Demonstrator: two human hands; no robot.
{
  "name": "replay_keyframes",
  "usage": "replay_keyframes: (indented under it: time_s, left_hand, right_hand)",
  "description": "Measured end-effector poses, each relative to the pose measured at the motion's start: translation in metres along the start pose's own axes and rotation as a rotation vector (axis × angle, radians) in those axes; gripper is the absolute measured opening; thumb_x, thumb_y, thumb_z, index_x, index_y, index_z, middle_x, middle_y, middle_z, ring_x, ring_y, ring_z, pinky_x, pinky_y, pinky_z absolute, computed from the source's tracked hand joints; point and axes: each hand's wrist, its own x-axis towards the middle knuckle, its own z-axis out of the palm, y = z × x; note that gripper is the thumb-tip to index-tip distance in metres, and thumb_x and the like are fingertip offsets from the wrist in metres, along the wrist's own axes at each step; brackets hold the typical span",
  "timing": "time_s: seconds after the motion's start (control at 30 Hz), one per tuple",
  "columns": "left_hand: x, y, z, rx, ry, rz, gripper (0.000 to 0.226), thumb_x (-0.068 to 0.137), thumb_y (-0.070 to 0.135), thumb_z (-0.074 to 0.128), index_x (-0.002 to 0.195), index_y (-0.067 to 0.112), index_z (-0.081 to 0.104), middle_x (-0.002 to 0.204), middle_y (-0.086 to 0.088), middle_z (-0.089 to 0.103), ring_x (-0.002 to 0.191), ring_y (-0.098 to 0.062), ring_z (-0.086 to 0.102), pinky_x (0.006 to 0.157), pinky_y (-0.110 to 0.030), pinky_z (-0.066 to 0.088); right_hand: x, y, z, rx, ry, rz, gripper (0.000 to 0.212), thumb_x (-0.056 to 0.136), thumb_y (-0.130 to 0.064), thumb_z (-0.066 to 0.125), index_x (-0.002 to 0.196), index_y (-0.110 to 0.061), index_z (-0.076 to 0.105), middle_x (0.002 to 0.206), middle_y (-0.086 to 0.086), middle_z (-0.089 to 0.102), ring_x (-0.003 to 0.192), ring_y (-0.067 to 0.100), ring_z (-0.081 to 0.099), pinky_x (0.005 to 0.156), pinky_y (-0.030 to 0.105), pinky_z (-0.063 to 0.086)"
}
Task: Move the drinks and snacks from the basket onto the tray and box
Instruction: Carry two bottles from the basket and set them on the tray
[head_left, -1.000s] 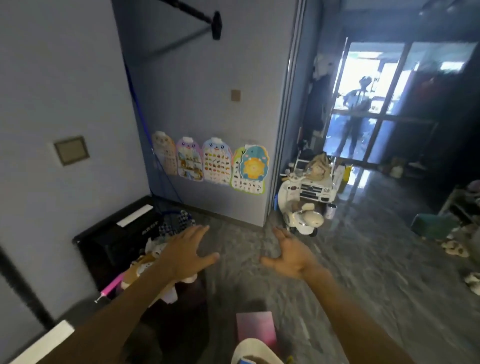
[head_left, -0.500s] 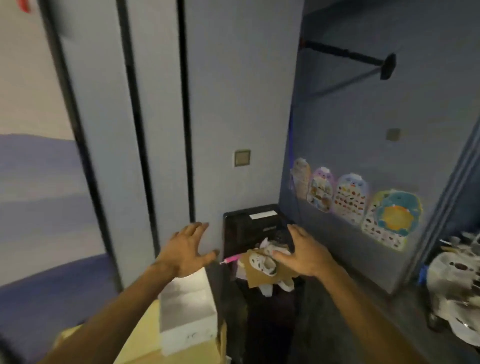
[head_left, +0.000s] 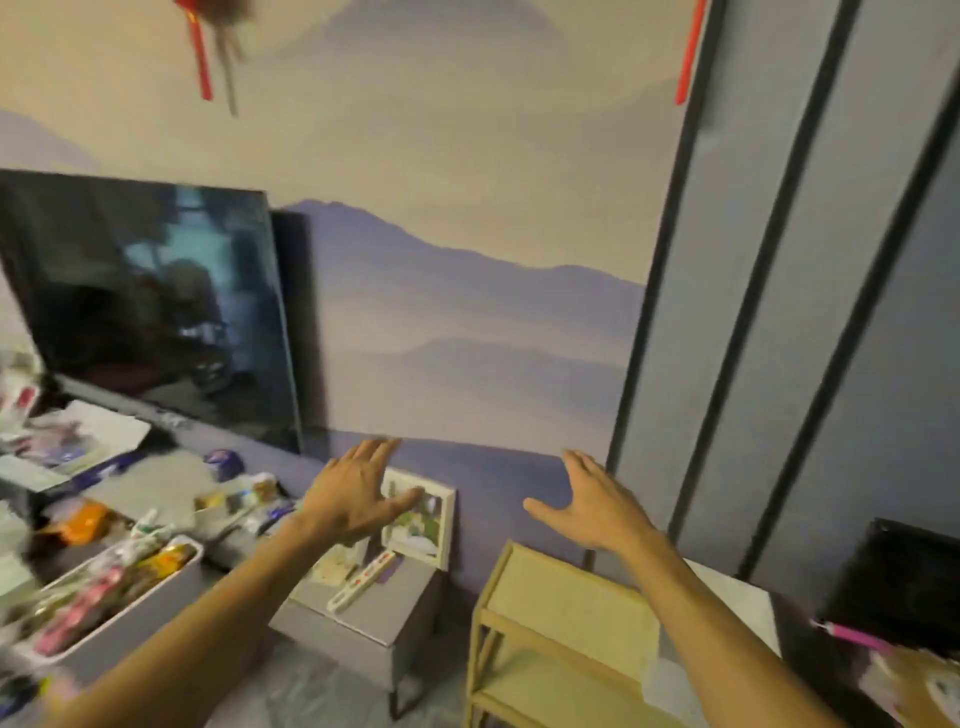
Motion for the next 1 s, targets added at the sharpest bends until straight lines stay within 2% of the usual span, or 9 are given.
replay_keyframes:
  time_s: [0.2,0.4,0.6,0.87,1.0]
  left_hand:
    - [-0.089,-0.188,-0.053,0.05,0.025,-0.276,0.101,0.084,0.092,0.035,0.163,0.028,0.032,0.169,-0.005,0.035,0.148,-0.029,0.044,0.119,-0.05,0.04]
    - [-0.151,-0.333,-0.071,0.071,0.019,-0.5,0.107,0.08,0.098,0.03,0.16,0.027,0.038,0.164,-0.006,0.044,0.141,-0.031,0.051,0.113,-0.05,0.045]
    - [-0.173,-0.433,-0.068,0.057,-0.023,-0.659,0.11,0.077,0.103,0.028,0.159,0.032,0.037,0.161,-0.006,0.046,0.137,-0.031,0.053,0.111,-0.05,0.048]
    - [-0.151,-0.544,-0.036,0.046,-0.046,-0.807,0.104,0.083,0.096,0.036,0.161,0.028,0.034,0.164,-0.005,0.041,0.14,-0.028,0.05,0.113,-0.048,0.046]
    - [-0.132,-0.599,-0.02,0.011,-0.048,-0.932,0.104,0.083,0.096,0.035,0.161,0.027,0.037,0.162,-0.006,0.045,0.137,-0.027,0.054,0.11,-0.046,0.048]
  right_hand:
    - [0.075,-0.198,0.09,0.029,-0.139,-0.253,0.115,0.089,-0.082,0.057,0.171,-0.017,0.009,0.179,0.003,0.01,0.163,0.025,0.018,0.128,0.046,0.026]
    - [0.115,-0.357,0.173,0.047,-0.258,-0.409,0.114,0.085,-0.084,0.058,0.17,-0.025,0.012,0.177,0.001,0.019,0.16,0.028,0.028,0.123,0.052,0.035]
    - [0.16,-0.447,0.241,0.02,-0.316,-0.508,0.12,0.079,-0.091,0.049,0.17,-0.023,0.01,0.177,-0.001,0.019,0.158,0.027,0.032,0.119,0.052,0.041]
    - [0.262,-0.544,0.331,-0.014,-0.435,-0.616,0.114,0.08,-0.09,0.055,0.167,-0.024,0.02,0.173,0.005,0.028,0.153,0.034,0.04,0.114,0.055,0.045]
    - [0.324,-0.605,0.37,-0.005,-0.543,-0.697,0.111,0.08,-0.087,0.059,0.164,-0.023,0.027,0.168,0.005,0.037,0.149,0.033,0.044,0.113,0.053,0.046]
